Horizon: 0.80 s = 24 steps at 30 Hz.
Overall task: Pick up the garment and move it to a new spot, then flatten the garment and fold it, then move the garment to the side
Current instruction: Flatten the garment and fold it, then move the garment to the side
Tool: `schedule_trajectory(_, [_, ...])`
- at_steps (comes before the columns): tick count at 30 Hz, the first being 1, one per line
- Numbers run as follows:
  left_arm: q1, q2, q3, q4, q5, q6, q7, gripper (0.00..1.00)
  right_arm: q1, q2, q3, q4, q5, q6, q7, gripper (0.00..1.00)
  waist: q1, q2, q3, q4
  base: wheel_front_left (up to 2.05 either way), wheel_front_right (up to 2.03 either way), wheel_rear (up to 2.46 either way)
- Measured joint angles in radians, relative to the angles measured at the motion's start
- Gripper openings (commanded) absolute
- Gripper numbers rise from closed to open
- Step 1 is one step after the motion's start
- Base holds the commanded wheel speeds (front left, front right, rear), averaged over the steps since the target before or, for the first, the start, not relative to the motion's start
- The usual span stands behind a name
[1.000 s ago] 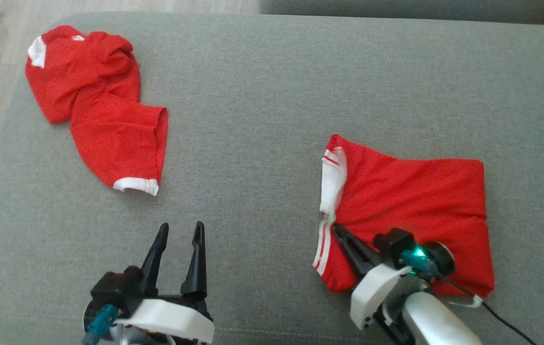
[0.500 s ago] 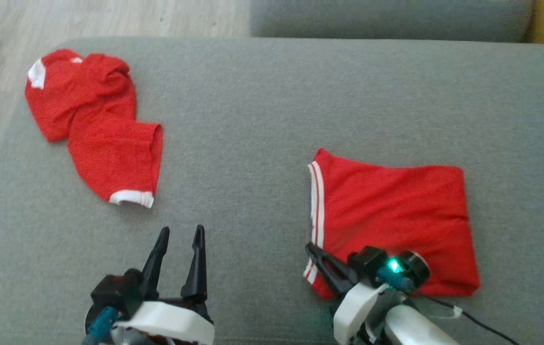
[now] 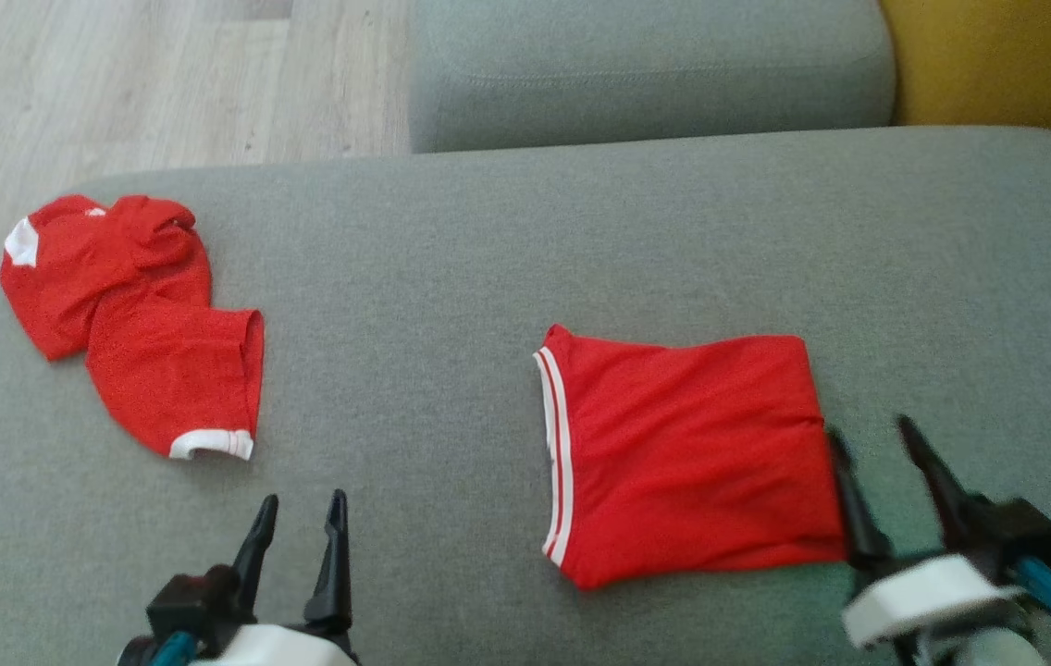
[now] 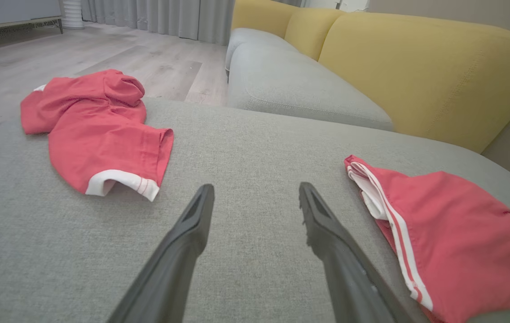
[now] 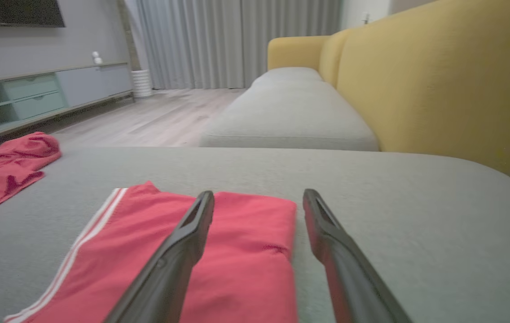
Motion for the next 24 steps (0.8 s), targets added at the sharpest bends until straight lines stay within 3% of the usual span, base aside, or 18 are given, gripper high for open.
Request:
schedule_trajectory(6, [0.005, 0.0, 0.041, 0.013, 0.019, -0.025, 0.0, 1.0, 0.094, -0.001, -0.108, 0.002, 0.001, 0.0, -0.01, 1.0, 0.0, 0.0, -0.025, -0.008, 0.0, 0.0, 0.0])
schedule_trajectory(14, [0.064, 0.0, 0.072, 0.016, 0.033, -0.028, 0.0, 1.0, 0.132, 0.002, -0.104, 0.066, 0.042, 0.0, -0.027, 1.0, 0.0, 0.0, -0.049, 0.011, 0.0, 0.0, 0.0])
schedule_trajectory(24, [0.065, 0.0, 0.072, 0.013, 0.041, -0.03, 0.0, 1.0, 0.131, 0.002, -0.095, 0.062, 0.046, 0.0, -0.027, 1.0, 0.0, 0.0, -0.052, 0.03, 0.0, 0.0, 0.0])
